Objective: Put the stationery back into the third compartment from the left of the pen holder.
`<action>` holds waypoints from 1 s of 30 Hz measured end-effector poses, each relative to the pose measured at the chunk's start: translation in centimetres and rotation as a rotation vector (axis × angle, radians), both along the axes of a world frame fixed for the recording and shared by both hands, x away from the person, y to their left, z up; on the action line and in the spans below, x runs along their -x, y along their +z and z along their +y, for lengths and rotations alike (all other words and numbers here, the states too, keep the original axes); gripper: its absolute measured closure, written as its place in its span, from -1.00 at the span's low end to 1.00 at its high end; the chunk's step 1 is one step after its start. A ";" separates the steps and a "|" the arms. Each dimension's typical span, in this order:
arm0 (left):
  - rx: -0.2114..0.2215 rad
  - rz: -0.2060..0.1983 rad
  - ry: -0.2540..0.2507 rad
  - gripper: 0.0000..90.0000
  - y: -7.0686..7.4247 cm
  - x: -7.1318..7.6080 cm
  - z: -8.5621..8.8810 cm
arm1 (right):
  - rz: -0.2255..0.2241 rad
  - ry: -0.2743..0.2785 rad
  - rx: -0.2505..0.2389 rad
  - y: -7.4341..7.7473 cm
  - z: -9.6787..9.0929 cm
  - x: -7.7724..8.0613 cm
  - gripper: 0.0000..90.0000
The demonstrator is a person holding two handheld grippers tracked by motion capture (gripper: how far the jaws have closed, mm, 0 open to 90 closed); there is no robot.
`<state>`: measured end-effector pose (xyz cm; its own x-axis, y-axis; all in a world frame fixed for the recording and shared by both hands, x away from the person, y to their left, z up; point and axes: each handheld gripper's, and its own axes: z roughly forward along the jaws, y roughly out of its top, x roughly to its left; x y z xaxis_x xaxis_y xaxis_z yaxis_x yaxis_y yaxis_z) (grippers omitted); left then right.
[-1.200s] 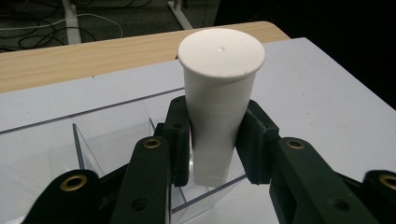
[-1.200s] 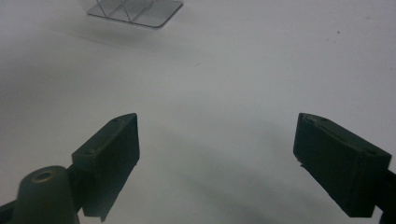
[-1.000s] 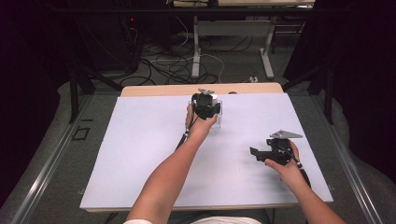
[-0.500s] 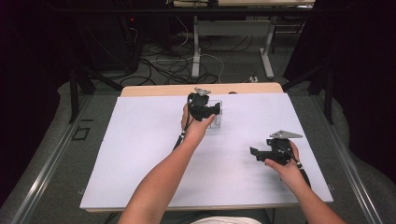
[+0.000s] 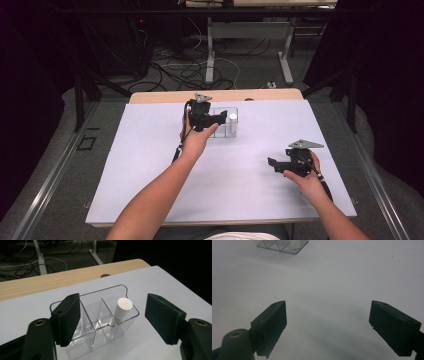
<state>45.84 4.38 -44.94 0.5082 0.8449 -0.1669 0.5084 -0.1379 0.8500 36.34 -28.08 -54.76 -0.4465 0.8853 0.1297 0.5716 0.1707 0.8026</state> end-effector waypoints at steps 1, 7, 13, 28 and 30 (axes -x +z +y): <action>0.019 0.004 -0.001 -0.43 0.1 0.2 0.6 | -0.001 0.000 0.002 0.0 0.0 0.0 -0.69; 0.045 -0.020 0.013 -0.68 0.0 1.3 3.1 | -0.001 -0.005 0.002 0.0 0.1 0.0 -0.69; 0.042 -0.011 0.047 -0.85 -0.5 2.5 5.4 | -0.002 -0.005 0.002 0.0 0.2 0.0 -0.69; 0.035 0.028 0.079 -0.99 -3.4 6.0 11.3 | -0.005 -0.005 0.007 0.0 0.1 0.1 -0.69; 0.041 0.035 0.090 -0.99 -3.9 6.4 12.2 | 0.002 -0.011 0.000 0.0 0.2 0.1 -0.69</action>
